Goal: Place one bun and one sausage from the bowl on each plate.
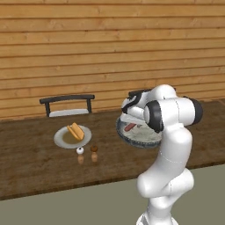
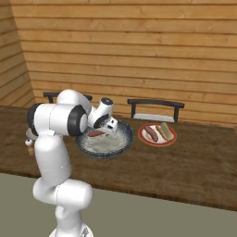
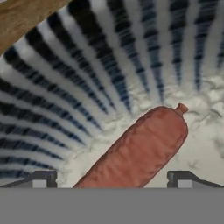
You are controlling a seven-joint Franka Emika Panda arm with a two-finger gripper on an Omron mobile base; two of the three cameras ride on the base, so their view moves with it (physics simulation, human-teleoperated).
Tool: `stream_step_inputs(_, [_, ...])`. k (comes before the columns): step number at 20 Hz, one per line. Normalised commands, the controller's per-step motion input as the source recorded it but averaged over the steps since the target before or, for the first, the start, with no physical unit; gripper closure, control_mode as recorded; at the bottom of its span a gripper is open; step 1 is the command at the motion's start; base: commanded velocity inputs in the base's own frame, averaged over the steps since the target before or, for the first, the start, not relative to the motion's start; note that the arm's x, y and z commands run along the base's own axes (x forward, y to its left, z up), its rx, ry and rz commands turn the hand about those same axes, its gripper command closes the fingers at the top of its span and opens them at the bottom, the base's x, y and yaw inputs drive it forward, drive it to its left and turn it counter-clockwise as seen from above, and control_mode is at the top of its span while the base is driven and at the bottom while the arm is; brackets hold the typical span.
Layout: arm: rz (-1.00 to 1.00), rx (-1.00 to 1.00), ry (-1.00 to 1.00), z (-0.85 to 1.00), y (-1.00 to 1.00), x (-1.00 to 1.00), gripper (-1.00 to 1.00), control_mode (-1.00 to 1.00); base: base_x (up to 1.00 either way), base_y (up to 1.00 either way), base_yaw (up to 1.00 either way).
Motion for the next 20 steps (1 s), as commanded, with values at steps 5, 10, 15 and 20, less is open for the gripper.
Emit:
stream_step_inputs(5, [-0.02,0.0,0.0,-0.32,0.02,0.0,-1.0,-1.0,0.0,0.0,0.0])
stream_step_inputs(10, [0.0,0.0,0.0,0.0,0.0,0.0,1.0,-1.0,0.0,0.0,0.0])
stream_step_inputs(15, [0.0,0.0,0.01,0.0,0.0,0.0,1.0,-1.0,0.0,0.0,0.0])
stream_step_inputs(20, [0.0,0.0,0.0,0.05,0.0,-0.09,1.0,-1.0,0.0,0.0,0.0])
